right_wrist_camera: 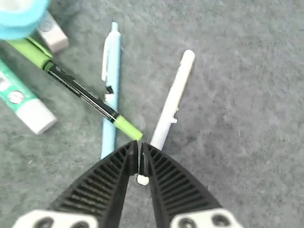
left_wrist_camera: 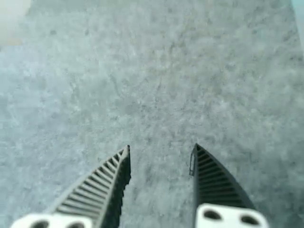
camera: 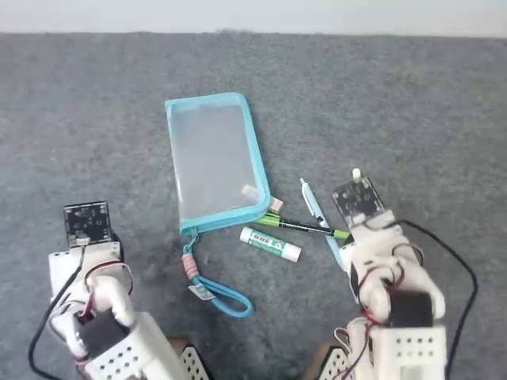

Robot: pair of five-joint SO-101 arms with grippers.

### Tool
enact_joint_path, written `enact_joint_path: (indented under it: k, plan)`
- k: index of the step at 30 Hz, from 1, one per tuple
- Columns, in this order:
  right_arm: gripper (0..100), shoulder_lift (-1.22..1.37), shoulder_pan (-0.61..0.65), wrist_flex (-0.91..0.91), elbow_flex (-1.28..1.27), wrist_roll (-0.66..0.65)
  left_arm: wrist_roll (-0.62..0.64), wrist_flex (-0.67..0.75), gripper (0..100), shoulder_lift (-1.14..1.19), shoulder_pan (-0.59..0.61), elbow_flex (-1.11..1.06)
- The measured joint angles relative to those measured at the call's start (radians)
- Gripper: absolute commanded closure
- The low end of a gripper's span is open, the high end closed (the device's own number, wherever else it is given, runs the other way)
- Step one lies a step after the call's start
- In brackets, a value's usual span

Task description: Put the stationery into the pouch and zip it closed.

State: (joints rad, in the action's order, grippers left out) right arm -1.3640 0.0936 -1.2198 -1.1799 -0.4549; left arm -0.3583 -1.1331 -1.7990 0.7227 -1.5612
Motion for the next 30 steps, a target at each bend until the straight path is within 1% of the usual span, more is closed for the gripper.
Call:
enact_joint_path:
  k: [5,7,9,11,15,18,20,26,29,30]
  plan:
    - [98.0,0.253,0.035,-0.002,0.203,0.002,0.0,-0.083,80,0.0,-0.005,0.143]
    - [97.9,0.345,0.063,-0.002,0.273,0.031,0.0,-0.091,80,0.0,-0.021,0.199]
    - [97.9,0.431,0.13,-0.002,0.338,0.069,0.0,-0.091,80,0.031,-0.023,0.27]
    - [97.9,0.512,0.222,-0.002,0.394,0.112,-0.002,-0.091,80,0.13,-0.026,0.364]
    - [97.8,0.647,0.44,-0.002,0.497,0.201,-0.002,-0.1,80,0.446,-0.015,0.634]
    - [97.8,0.736,0.586,0.002,0.554,0.282,-0.002,-0.16,80,0.752,0.034,0.905]
    - [97.8,0.79,0.663,0.028,0.577,0.324,-0.002,-0.206,80,0.97,0.087,1.108]
    - [97.7,0.937,0.812,0.166,0.589,0.448,-0.002,-0.367,80,1.55,0.253,1.706]
    - [97.0,1.008,0.867,0.267,0.589,0.542,-0.002,-0.448,80,1.757,0.293,1.927]
    - [95.0,1.036,0.881,0.304,0.589,0.577,-0.002,-0.466,80,1.803,0.299,1.979]
